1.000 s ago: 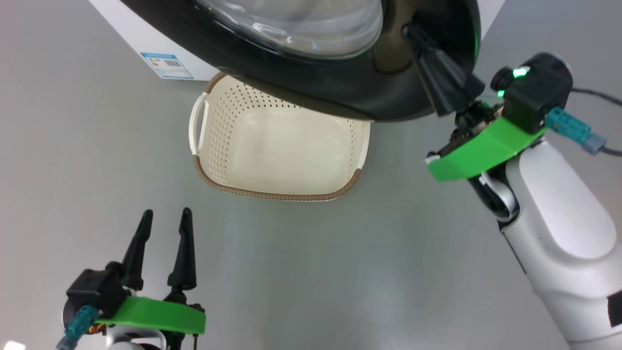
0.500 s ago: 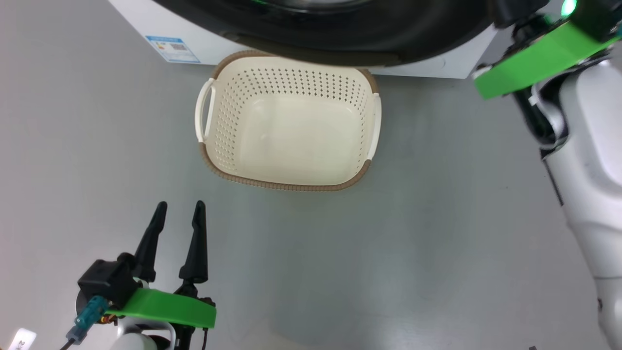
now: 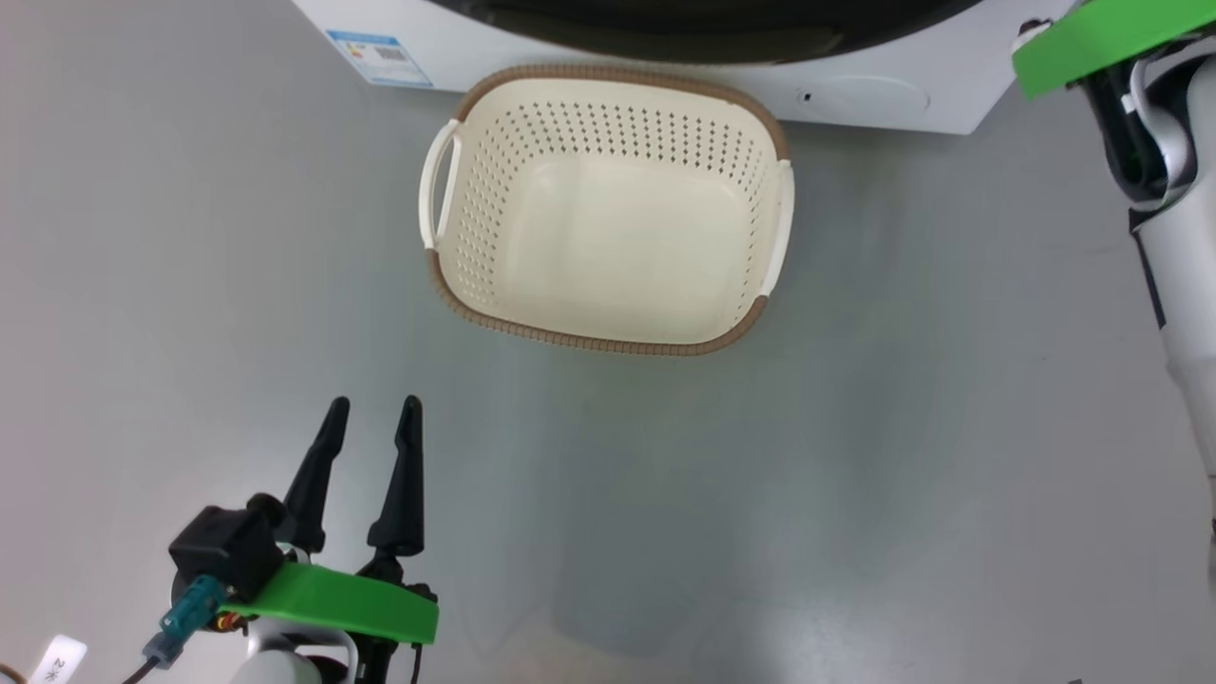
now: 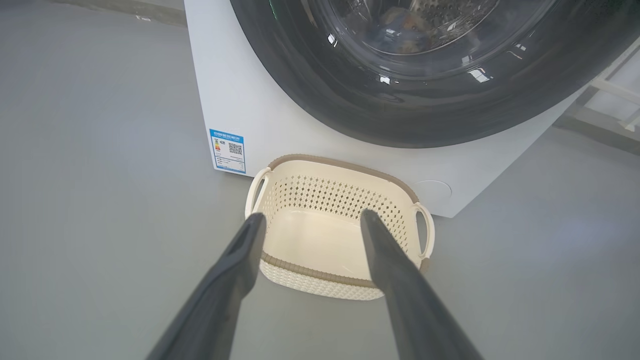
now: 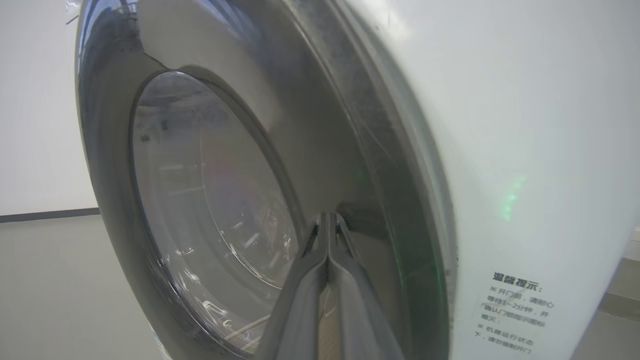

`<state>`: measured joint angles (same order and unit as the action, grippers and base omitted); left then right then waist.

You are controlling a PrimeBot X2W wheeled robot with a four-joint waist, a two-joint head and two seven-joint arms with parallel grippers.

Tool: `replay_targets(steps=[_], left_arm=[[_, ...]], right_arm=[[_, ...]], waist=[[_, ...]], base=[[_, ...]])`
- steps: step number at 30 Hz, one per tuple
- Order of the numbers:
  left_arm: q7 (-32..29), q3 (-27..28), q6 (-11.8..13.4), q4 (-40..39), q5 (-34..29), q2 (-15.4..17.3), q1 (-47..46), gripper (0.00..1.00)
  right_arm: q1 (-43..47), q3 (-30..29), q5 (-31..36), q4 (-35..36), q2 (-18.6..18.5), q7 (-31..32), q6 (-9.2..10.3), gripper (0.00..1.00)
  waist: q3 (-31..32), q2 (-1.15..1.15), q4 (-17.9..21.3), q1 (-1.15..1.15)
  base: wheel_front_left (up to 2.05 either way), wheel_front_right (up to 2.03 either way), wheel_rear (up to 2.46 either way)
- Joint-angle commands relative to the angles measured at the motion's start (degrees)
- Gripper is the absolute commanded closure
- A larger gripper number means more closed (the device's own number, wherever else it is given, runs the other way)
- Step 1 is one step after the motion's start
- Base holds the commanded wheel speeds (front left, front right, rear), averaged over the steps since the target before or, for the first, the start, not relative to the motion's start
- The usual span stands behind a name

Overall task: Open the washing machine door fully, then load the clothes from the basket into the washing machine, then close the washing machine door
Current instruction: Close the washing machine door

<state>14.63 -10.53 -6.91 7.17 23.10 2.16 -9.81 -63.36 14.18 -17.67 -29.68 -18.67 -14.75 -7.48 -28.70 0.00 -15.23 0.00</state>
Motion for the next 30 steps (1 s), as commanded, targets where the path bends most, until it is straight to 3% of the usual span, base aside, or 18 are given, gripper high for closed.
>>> replay_targets(steps=[1,16,30], left_arm=[[0.37,1.7,-0.24,-1.22,0.47,0.72,-1.12,0.0],[0.37,1.56,-0.35,-1.46,0.85,0.72,-2.91,0.0],[0.37,3.64,-0.34,-2.0,-0.29,0.72,-2.2,0.0]], right_arm=[[-1.24,0.07,0.38,0.72,0.29,-0.25,-0.01,1.0],[-5.72,-0.31,1.32,-1.05,0.14,-0.25,-0.01,1.0],[5.97,5.47,-4.24,7.51,-0.14,-0.25,-0.01,1.0]], waist=[[-1.02,0.0,-0.74,0.0],[-3.97,0.0,-1.34,0.0],[0.47,0.0,1.21,0.0]], base=[[0.0,0.0,0.0],[0.0,0.0,0.0],[0.0,0.0,0.0]])
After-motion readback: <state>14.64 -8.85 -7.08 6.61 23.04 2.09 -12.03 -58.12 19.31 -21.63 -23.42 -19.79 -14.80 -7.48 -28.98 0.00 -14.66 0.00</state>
